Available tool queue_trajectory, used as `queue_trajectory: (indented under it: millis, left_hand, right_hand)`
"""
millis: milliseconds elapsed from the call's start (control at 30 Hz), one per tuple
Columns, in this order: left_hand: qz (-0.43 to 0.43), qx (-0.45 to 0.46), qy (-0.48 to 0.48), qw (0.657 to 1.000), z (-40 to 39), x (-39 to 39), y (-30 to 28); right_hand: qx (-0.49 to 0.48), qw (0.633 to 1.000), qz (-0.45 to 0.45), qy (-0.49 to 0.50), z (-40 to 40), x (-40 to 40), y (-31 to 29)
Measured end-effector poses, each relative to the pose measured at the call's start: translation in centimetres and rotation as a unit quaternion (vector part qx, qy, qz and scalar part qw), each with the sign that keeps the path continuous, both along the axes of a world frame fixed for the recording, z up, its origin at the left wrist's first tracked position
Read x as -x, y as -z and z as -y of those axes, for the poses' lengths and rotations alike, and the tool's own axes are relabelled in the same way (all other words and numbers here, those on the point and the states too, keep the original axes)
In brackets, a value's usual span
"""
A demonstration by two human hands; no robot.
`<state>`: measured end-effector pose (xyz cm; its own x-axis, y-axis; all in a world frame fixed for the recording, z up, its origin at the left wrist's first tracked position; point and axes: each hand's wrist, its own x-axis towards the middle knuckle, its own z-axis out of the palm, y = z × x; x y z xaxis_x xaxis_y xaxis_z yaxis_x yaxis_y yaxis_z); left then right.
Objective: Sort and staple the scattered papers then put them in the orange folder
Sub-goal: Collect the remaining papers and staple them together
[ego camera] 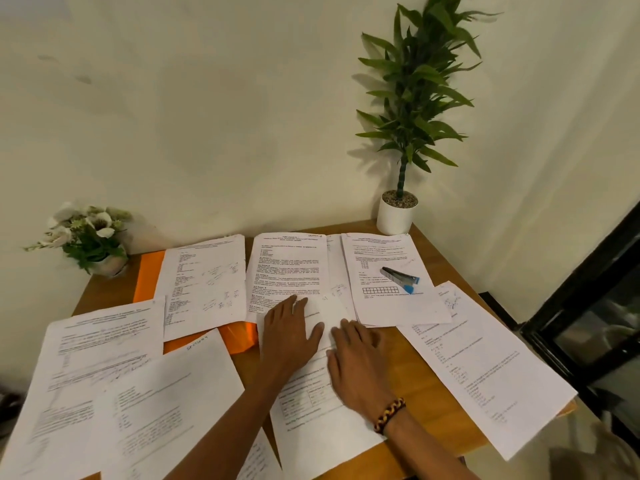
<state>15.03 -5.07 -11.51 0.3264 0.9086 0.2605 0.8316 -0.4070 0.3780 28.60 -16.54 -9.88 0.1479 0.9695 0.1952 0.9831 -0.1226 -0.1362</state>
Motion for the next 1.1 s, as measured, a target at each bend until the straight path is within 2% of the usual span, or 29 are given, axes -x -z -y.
queue_trajectory:
  millis: [233,333,400,433,500,567,700,767,867,1000,1100]
  left_hand:
    - [0.038,-0.014,-0.008,0.999,0.1,-0.3,-0.3]
    - [0.161,0.020,-0.007,0.987,0.0,-0.5,-0.7]
    - [0.251,0.065,0.021,0.966,-0.1,-0.4,-1.6]
    - [0.268,0.080,0.042,0.959,-0.1,-0.3,-2.1]
    - [0.267,0.084,0.073,0.957,-0.1,0.0,-2.7]
    - [0.255,0.099,0.096,0.957,-0.2,0.4,-3.3]
    - [0.165,0.139,0.131,0.968,-0.6,0.6,-3.7]
    - [0.166,0.160,0.124,0.965,-0.9,0.5,-3.8]
    - [0.183,0.161,0.124,0.962,-1.3,0.8,-4.0]
    - [0.144,0.170,0.112,0.968,-1.7,1.7,-4.5]
    - [0.109,0.192,0.135,0.966,-1.6,2.0,-3.9]
  right_hand:
    - [-0.018,1.000,-0.015,-0.011,-0.1,-0.4,-0.6]
    - [-0.059,0.991,-0.119,0.010,-1.0,-1.0,-1.2]
    - [-0.083,0.971,-0.220,0.046,-2.1,-1.5,-1.8]
    - [-0.076,0.957,-0.272,0.069,-2.6,-1.7,-2.6]
    - [-0.034,0.929,-0.353,0.104,-3.9,-2.7,-3.8]
    - [0.001,0.919,-0.383,0.098,-4.5,-3.6,-4.8]
    - [-0.017,0.909,-0.417,0.000,-4.6,-4.0,-5.0]
    - [-0.041,0.904,-0.425,-0.018,-4.9,-4.1,-4.5]
    - [-0.075,0.883,-0.463,0.003,-5.7,-4.4,-4.7]
    - [-0.078,0.854,-0.512,0.048,-7.6,-5.2,-5.6]
    - [-0.035,0.859,-0.504,0.083,-10.2,-5.8,-5.7]
